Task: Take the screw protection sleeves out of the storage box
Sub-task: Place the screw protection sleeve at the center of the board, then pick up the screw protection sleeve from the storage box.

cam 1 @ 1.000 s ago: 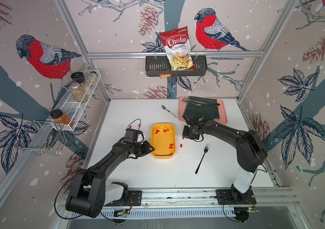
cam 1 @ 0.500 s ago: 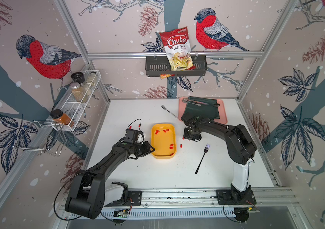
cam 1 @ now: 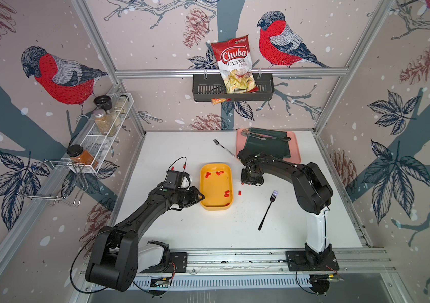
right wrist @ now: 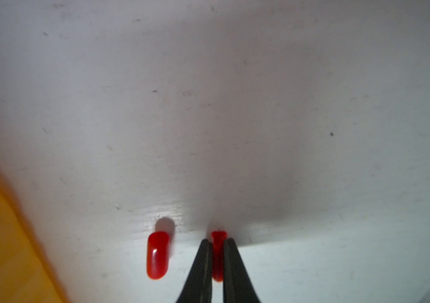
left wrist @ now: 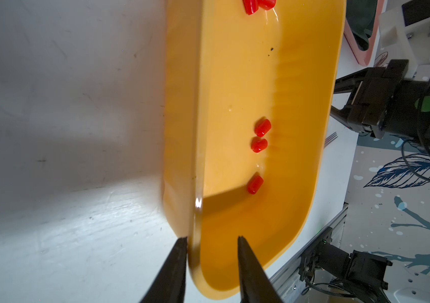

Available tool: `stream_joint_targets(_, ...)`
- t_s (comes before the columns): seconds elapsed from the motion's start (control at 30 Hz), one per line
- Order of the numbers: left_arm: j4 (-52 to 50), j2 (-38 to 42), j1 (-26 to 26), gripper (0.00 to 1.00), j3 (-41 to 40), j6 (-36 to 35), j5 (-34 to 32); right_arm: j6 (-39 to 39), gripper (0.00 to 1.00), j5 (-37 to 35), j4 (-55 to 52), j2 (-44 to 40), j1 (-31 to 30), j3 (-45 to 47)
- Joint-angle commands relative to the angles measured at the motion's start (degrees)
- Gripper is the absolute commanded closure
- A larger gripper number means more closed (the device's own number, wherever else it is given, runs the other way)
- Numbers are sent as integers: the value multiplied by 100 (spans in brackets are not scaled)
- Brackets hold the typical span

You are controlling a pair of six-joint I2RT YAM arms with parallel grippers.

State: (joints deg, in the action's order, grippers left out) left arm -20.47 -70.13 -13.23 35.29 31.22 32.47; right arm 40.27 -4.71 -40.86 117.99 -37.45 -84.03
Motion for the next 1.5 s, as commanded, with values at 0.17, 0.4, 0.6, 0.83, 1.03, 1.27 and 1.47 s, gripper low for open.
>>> stream_joint_targets(0.17, -36, -9, -11, 66, 39, -99, -47, -73, 72, -150, 70, 26, 19, 62)
stream_joint_targets(0.4, -36, -10, -12, 66, 40, -113, -42, 8, 63, -159, -32, -235, 53, -32)
stream_joint_targets(0.6, -87, 0, -12, 63, 95, -150, -59, 199, 60, -130, -262, -613, -39, -283)
stream_joint_targets(0.83, -1044, 142, -45, 58, 1063, -751, -764, 781, 59, 327, -298, -938, -285, -381)
stream_joint_targets(1.03, -1375, -91, -833, 54, 2241, -1644, -1209, 1230, 58, 636, 159, -1256, -353, 147)
stream_joint_targets(1.27, -1059, -1063, -1418, 54, 2618, -2432, -1418, 1065, 58, 682, 55, -1443, -181, 253)
stream_joint_targets(1.47, -780, -1873, -1980, 55, 2773, -2771, -1403, 903, 58, 791, 96, -1663, 16, 571)
